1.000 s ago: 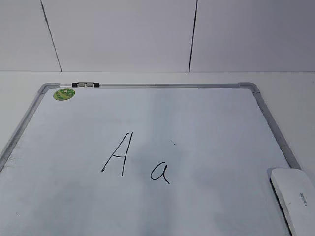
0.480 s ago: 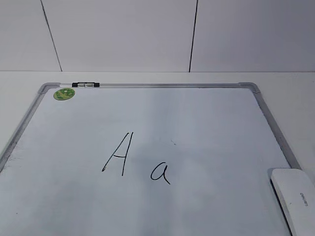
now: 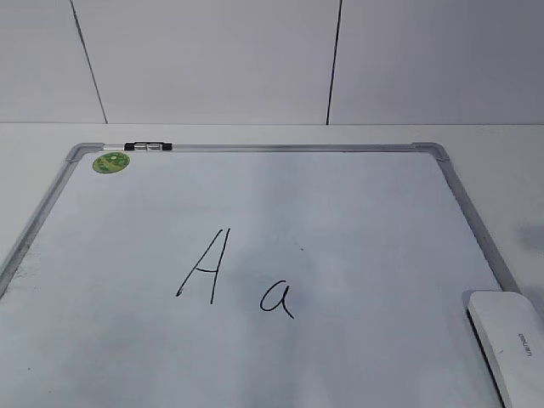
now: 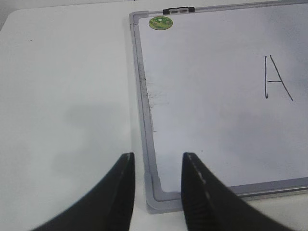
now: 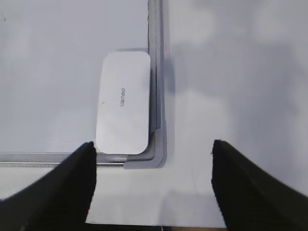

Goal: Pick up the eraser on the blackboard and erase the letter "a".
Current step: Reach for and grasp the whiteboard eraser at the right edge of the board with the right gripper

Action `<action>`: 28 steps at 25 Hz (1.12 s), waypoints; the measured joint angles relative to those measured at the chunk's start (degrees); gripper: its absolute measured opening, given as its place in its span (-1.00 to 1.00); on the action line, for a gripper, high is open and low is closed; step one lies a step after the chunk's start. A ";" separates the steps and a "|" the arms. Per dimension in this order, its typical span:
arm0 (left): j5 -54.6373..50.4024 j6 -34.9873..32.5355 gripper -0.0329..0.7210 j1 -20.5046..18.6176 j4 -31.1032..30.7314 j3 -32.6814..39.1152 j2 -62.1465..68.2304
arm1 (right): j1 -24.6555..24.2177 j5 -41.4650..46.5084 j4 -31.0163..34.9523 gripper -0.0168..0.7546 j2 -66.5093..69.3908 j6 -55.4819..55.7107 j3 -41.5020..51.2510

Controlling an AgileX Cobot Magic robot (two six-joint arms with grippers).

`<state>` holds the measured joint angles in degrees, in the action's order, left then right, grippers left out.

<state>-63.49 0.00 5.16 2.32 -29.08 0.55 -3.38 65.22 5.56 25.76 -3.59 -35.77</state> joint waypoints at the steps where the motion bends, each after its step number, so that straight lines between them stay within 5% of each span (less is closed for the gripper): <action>1: 0.00 0.00 -0.23 0.10 0.00 0.00 0.00 | 0.00 0.13 0.52 0.58 0.92 -0.78 -0.20; 8: 0.00 0.00 -0.23 1.38 0.00 0.00 0.00 | 0.66 0.13 3.83 0.80 5.66 -2.52 -0.82; 28: 0.00 0.00 -0.07 1.38 0.00 0.00 0.00 | 1.97 -0.10 8.48 0.80 32.82 -2.52 -6.64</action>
<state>-63.49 0.00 6.54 2.32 -29.08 0.55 -1.41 65.12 14.04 58.58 -6.11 -42.42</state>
